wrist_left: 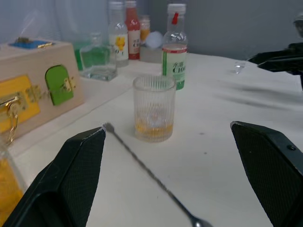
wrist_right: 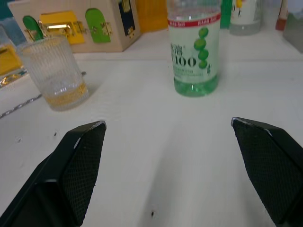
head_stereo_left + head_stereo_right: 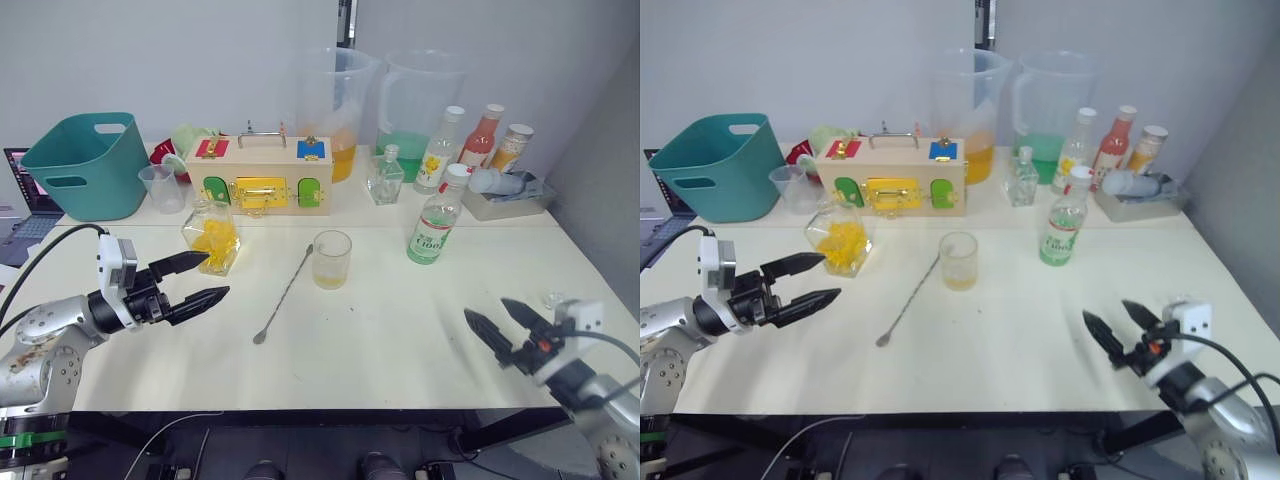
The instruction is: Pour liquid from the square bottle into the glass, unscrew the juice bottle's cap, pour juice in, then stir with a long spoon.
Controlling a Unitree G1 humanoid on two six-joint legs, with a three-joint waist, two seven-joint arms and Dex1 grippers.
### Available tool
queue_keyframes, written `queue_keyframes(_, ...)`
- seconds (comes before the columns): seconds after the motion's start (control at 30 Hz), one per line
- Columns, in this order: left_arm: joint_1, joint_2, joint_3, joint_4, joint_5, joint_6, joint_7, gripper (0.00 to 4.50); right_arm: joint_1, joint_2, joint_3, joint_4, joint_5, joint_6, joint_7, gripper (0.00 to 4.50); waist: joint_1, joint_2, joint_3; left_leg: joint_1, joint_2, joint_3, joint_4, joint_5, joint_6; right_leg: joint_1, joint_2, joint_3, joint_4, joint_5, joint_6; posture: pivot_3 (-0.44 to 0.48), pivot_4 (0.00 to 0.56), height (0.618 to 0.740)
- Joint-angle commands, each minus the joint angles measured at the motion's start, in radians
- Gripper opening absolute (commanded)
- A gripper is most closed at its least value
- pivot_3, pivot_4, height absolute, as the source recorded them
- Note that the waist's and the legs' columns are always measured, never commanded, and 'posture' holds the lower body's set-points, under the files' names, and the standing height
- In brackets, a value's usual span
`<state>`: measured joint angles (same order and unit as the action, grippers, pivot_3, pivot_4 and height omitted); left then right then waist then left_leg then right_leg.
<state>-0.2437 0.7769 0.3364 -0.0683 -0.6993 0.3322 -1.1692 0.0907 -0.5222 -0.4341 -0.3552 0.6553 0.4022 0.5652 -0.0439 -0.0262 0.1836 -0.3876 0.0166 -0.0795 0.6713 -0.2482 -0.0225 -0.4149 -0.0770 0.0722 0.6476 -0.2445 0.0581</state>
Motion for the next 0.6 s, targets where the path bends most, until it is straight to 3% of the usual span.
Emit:
queue_keyframes(0.03,-0.006,0.012,0.016,-0.08,-0.027,0.007,0.003,4.47,-0.103,-0.016,0.03,0.018,-0.043,0.012,-0.062,4.5,-0.002,0.0,0.0,0.001,0.0,0.0,-0.001,0.0,0.0,0.0,0.0,0.0,0.0,0.0,0.0,0.0,0.15,0.74)
queue_keyframes(0.3,0.019,-0.007,0.018,-0.19,-0.062,0.052,0.067,4.47,-0.442,-0.051,0.098,0.248,-0.169,-0.005,-0.123,4.5,-0.001,0.0,0.0,-0.001,0.0,0.0,-0.003,0.0,-0.001,-0.003,0.0,0.001,0.0,0.0,0.0,0.0,0.15,0.74)
queue_keyframes(0.6,0.061,-0.046,0.037,-0.243,-0.061,0.034,0.141,4.47,-0.825,-0.093,0.207,0.626,-0.296,-0.079,-0.041,4.5,-0.003,0.001,0.0,-0.002,0.0,0.0,-0.006,0.0,-0.001,-0.006,0.0,0.001,0.0,0.0,-0.001,0.0,0.15,0.74)
